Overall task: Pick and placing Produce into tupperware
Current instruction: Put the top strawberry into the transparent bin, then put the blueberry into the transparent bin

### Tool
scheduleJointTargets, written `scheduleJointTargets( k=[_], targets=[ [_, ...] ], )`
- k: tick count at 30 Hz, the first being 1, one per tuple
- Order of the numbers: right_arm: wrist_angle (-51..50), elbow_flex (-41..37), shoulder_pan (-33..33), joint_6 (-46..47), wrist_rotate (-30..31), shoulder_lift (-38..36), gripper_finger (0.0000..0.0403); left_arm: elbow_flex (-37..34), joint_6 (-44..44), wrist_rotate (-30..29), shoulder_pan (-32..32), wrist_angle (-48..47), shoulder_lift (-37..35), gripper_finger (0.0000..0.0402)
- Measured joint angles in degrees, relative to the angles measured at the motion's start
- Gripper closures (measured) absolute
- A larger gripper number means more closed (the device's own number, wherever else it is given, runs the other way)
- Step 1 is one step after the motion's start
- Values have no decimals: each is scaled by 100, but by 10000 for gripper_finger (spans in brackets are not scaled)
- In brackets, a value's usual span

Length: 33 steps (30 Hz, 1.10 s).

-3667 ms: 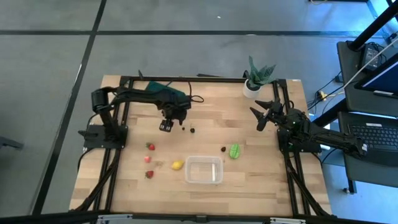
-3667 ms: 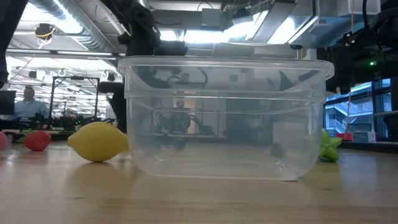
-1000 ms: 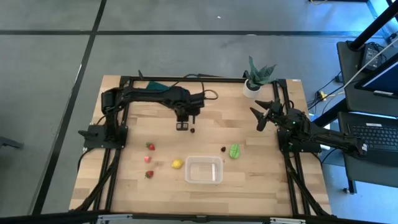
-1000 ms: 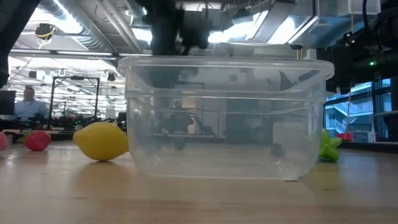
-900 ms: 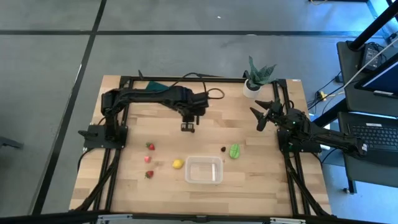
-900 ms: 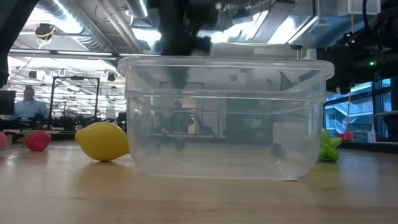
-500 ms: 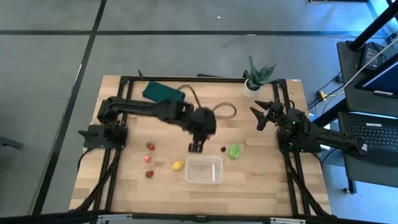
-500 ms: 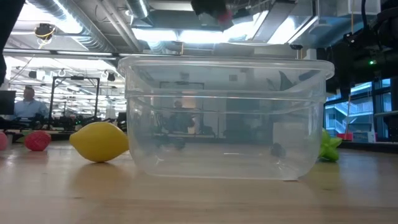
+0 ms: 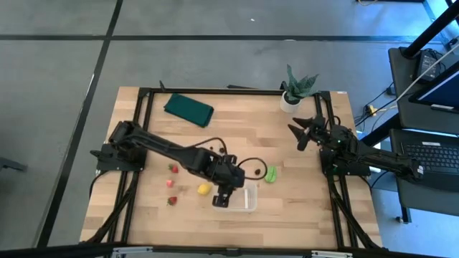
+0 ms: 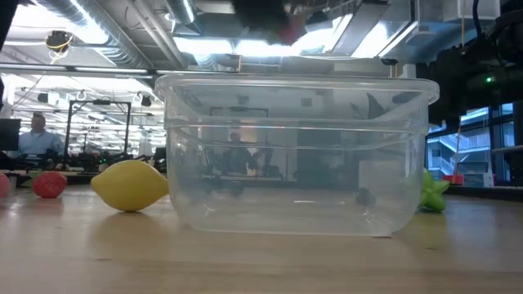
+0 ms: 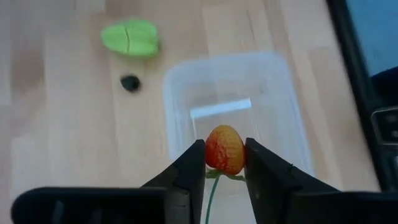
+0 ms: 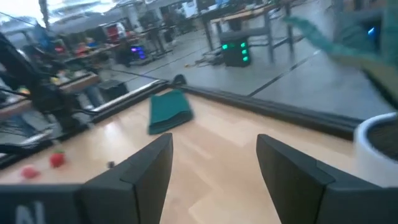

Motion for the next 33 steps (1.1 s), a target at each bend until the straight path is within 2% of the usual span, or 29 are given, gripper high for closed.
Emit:
scheduleJointTargets(
  k=[6,12,16,29,33],
  targets=[
    [-80,0,1,520,-527,0,168,-716,-137,2,-95,349,6,298],
    [-96,0,1,721,-543,0,168,-1187,-360,28,-87,686,7,312],
    [-96,0,1,693,-543,0,168,-1429,-384,46,-33,864,6,306],
    [-95,0,1,662,-541,0,169,-1496,-392,4,17,895,6,271],
    [-94,0,1,662,-539,0,169,-1470,-392,44,18,857,6,249]
  ],
)
